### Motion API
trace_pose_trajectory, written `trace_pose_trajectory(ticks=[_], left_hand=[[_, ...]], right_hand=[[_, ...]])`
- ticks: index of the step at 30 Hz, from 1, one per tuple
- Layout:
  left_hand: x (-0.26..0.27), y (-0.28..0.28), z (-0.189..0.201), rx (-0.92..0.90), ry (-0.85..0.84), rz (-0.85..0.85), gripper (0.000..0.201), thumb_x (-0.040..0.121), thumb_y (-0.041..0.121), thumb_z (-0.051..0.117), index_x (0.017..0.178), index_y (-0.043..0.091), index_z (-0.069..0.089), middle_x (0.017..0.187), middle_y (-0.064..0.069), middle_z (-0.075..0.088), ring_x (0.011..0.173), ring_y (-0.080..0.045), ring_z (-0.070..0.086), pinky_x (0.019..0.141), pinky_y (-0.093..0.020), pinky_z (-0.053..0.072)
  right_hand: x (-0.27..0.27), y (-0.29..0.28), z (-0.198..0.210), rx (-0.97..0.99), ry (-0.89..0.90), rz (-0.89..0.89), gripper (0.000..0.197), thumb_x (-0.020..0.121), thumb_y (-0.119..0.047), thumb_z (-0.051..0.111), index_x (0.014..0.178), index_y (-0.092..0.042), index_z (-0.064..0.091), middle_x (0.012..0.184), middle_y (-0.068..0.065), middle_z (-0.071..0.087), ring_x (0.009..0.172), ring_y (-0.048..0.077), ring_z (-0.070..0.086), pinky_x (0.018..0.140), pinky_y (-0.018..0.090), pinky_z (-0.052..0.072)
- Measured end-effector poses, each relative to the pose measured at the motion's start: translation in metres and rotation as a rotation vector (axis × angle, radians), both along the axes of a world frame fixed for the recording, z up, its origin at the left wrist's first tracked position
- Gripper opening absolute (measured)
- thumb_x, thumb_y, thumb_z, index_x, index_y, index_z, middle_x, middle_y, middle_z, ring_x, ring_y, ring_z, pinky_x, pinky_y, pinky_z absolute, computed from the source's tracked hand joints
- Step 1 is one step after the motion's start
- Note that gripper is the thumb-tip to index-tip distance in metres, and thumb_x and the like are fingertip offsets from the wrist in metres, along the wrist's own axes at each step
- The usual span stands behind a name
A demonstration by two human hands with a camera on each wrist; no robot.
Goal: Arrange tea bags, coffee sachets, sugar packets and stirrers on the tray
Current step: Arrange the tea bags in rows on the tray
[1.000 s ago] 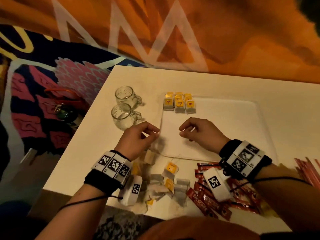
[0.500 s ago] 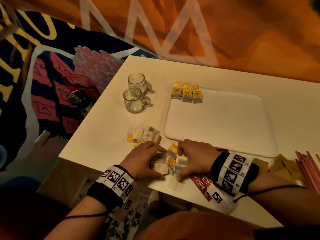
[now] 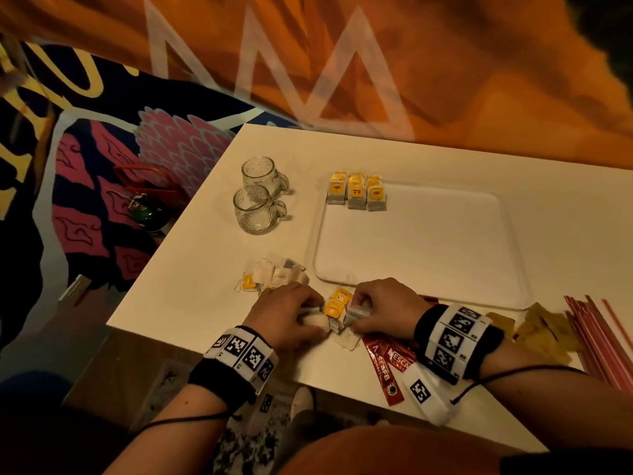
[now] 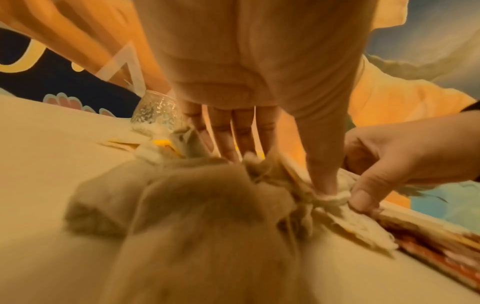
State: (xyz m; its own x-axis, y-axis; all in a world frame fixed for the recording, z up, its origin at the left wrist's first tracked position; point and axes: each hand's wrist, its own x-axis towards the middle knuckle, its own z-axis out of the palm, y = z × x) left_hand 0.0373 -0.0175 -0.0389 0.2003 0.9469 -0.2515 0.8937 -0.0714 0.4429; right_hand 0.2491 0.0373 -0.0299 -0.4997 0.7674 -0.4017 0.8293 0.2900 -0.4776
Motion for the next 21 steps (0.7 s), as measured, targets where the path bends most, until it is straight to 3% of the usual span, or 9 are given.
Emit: trace_pose_trajectory(ticks=[3, 5, 7, 9, 13, 15, 18, 21], left_hand=[[-0.001, 0.001, 0.007, 0.075, -0.206, 0.078, 0.063, 0.064, 0.07, 0.058, 0.115, 0.034, 0.059, 0.113, 0.011, 0.058, 0.105, -0.008, 0.055, 0.091, -0.032, 0.047], [-0.001, 0.002, 0.018, 0.125, -0.335, 0.092, 0.048, 0.071, 0.057, 0.057, 0.116, 0.039, 0.055, 0.112, 0.016, 0.057, 0.103, -0.004, 0.055, 0.089, -0.029, 0.048], [0.0, 0.004, 0.029, 0.129, -0.423, 0.073, 0.049, 0.075, 0.036, 0.059, 0.123, 0.044, 0.049, 0.119, 0.021, 0.054, 0.107, 0.003, 0.052, 0.087, -0.021, 0.044], [0.002, 0.009, 0.038, 0.139, -0.46, 0.005, 0.064, 0.079, 0.024, 0.065, 0.133, 0.048, 0.04, 0.129, 0.024, 0.049, 0.114, 0.005, 0.048, 0.088, -0.013, 0.04], [0.013, 0.02, 0.053, 0.197, -0.532, -0.112, 0.074, 0.076, 0.032, 0.078, 0.138, 0.046, 0.038, 0.133, 0.02, 0.048, 0.115, 0.002, 0.049, 0.089, -0.008, 0.038], [0.019, 0.025, 0.057, 0.242, -0.599, -0.1, 0.068, 0.073, 0.029, 0.079, 0.132, 0.042, 0.049, 0.127, 0.019, 0.053, 0.112, -0.003, 0.053, 0.089, -0.015, 0.042], [0.022, 0.029, 0.055, 0.332, -0.718, -0.065, 0.042, 0.07, 0.021, 0.082, 0.109, 0.028, 0.069, 0.116, 0.014, 0.063, 0.109, -0.01, 0.059, 0.086, -0.026, 0.047], [0.019, 0.03, 0.051, 0.316, -0.831, 0.024, 0.025, 0.068, 0.014, 0.083, 0.089, 0.025, 0.073, 0.103, 0.009, 0.069, 0.096, -0.008, 0.063, 0.08, -0.031, 0.05]], right_hand=[[0.01, 0.008, 0.013, -0.063, 0.172, -0.12, 0.031, 0.067, -0.039, 0.083, 0.091, -0.027, 0.067, 0.089, -0.008, 0.066, 0.081, 0.009, 0.059, 0.071, 0.026, 0.047], [0.017, 0.014, 0.025, -0.158, 0.31, -0.206, 0.028, 0.068, -0.032, 0.084, 0.091, -0.022, 0.072, 0.088, -0.005, 0.071, 0.082, 0.012, 0.065, 0.075, 0.026, 0.05], [0.023, 0.019, 0.037, -0.328, 0.483, -0.293, 0.024, 0.073, -0.023, 0.082, 0.094, -0.014, 0.073, 0.093, 0.003, 0.075, 0.084, 0.019, 0.069, 0.079, 0.027, 0.053], [0.026, 0.023, 0.044, -0.516, 0.629, -0.353, 0.027, 0.076, -0.019, 0.077, 0.098, -0.006, 0.071, 0.093, 0.01, 0.074, 0.075, 0.02, 0.067, 0.071, 0.026, 0.053], [0.022, 0.026, 0.047, -0.845, 0.81, -0.368, 0.022, 0.078, -0.021, 0.071, 0.095, -0.008, 0.072, 0.087, 0.008, 0.069, 0.07, 0.015, 0.061, 0.06, 0.02, 0.051], [0.018, 0.025, 0.049, -0.912, 0.848, -0.377, 0.014, 0.079, -0.019, 0.068, 0.088, -0.009, 0.073, 0.082, 0.008, 0.068, 0.067, 0.014, 0.062, 0.06, 0.021, 0.053], [0.011, 0.022, 0.052, -0.953, 0.884, -0.4, 0.018, 0.081, -0.02, 0.064, 0.093, -0.007, 0.066, 0.08, 0.009, 0.062, 0.062, 0.013, 0.061, 0.059, 0.022, 0.054], [0.005, 0.021, 0.052, -0.972, 0.931, -0.433, 0.019, 0.08, -0.021, 0.063, 0.092, -0.006, 0.063, 0.078, 0.009, 0.062, 0.06, 0.013, 0.062, 0.059, 0.023, 0.056]])
